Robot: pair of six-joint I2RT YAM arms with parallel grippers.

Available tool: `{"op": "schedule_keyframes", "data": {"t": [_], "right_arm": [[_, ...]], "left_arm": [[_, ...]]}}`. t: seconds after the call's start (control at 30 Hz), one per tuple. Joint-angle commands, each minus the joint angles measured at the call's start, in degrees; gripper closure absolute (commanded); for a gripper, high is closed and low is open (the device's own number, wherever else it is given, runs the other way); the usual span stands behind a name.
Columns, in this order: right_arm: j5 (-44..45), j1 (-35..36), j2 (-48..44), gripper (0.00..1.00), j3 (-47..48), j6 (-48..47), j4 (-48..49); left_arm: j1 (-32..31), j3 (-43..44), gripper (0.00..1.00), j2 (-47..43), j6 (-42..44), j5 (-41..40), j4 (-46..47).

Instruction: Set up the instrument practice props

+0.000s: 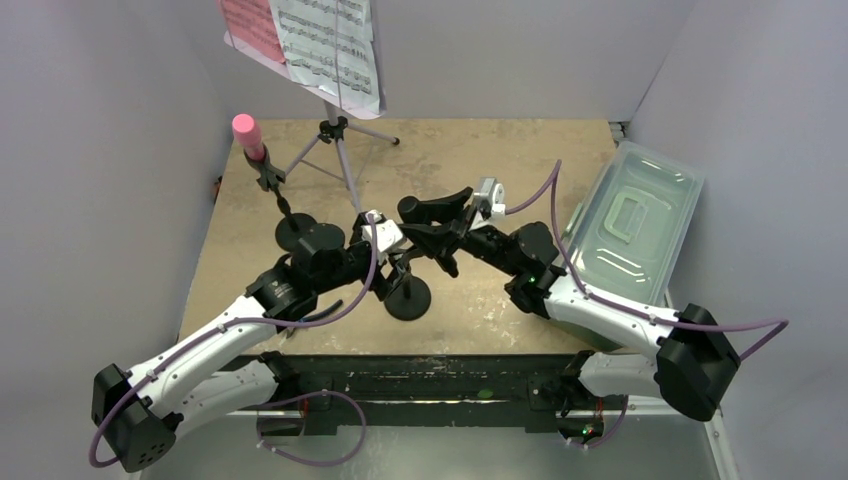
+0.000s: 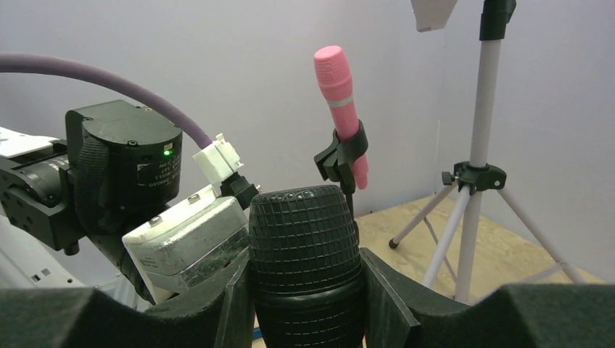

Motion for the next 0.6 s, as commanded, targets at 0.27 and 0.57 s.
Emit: {"op": "schedule_keyframes", "data": {"t": [0.27, 0.57], "right_arm": [[-0.6, -3.7, -2.1, 1.0, 1.7, 2.8, -0.9], [-0.8, -3.7, 3.2, 1.0, 2.9, 4.3, 6.9]], "left_arm": [[2.4, 1.1, 0.21, 1.5, -0.9, 1.5, 1.2], [4.9, 1.4, 1.0, 3.4, -0.8, 5.3, 2.5]]}}
